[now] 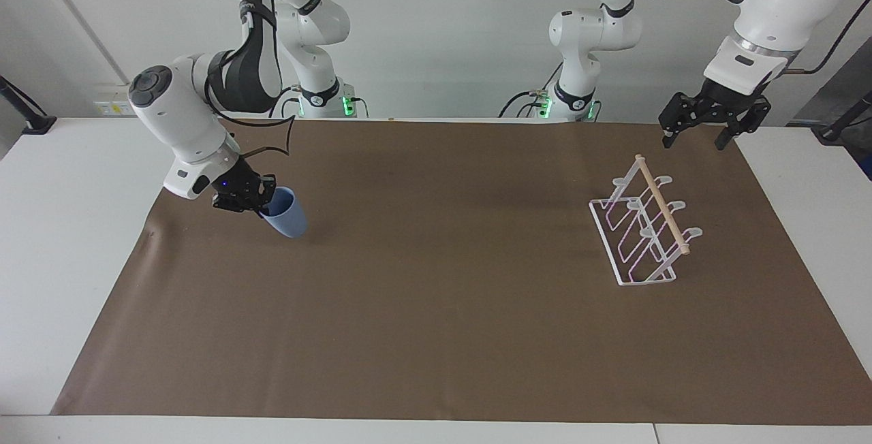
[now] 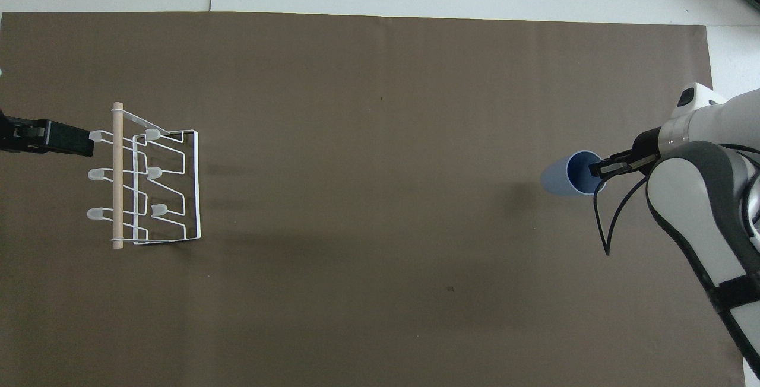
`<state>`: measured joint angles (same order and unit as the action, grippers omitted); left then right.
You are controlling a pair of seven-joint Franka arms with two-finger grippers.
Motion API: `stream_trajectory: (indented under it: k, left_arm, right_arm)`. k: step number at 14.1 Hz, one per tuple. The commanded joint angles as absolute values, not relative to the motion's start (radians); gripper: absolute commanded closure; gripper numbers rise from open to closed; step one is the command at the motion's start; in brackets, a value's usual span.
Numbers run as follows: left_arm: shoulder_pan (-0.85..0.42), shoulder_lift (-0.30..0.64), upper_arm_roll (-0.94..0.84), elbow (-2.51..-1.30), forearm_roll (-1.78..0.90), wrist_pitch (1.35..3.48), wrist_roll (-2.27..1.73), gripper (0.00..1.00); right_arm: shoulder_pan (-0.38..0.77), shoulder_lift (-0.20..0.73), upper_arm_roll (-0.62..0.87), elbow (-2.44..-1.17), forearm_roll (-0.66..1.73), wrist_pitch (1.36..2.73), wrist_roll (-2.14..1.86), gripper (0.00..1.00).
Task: Hang cup on cup holder
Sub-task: 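Lift the cup with the right gripper while the left gripper approaches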
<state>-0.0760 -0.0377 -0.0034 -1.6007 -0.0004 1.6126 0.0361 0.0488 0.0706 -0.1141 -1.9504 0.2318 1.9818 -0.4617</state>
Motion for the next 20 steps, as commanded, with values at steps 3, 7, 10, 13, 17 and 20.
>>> stream_trajectory:
  k: [3,7,10,13,17,20]
  left_arm:
    - [-0.140,-0.064,0.003,-1.641,-0.009,1.617,0.044,0.00]
    - [-0.155,-0.066,-0.006,-1.650,-0.079,1.650,0.275,0.00]
    - [-0.158,-0.100,-0.005,-1.738,-0.187,1.756,0.441,0.00]
    - [-0.199,-0.115,-0.006,-1.788,-0.202,1.813,0.636,0.00]
    - [-0.336,-0.123,-0.006,-1.842,-0.202,1.887,0.977,0.00]
    - [-0.428,-0.110,-0.006,-1.839,-0.202,1.908,0.988,0.00]
  right_arm:
    - [0.034,0.052,-0.109,-1.913,0.504,1.865,-0.499,1.00]
    - [0.037,0.038,-0.109,-1.919,0.751,1.780,-0.495,1.00]
    - [0.037,0.026,-0.109,-1.951,0.852,1.679,-0.497,1.00]
    - [0.044,-0.014,-0.109,-2.048,1.041,1.654,-0.492,1.00]
    - [0.119,-0.018,-0.109,-2.132,1.191,1.655,-0.492,1.00]
    - [0.153,-0.038,-0.109,-2.174,1.285,1.681,-0.471,1.00]
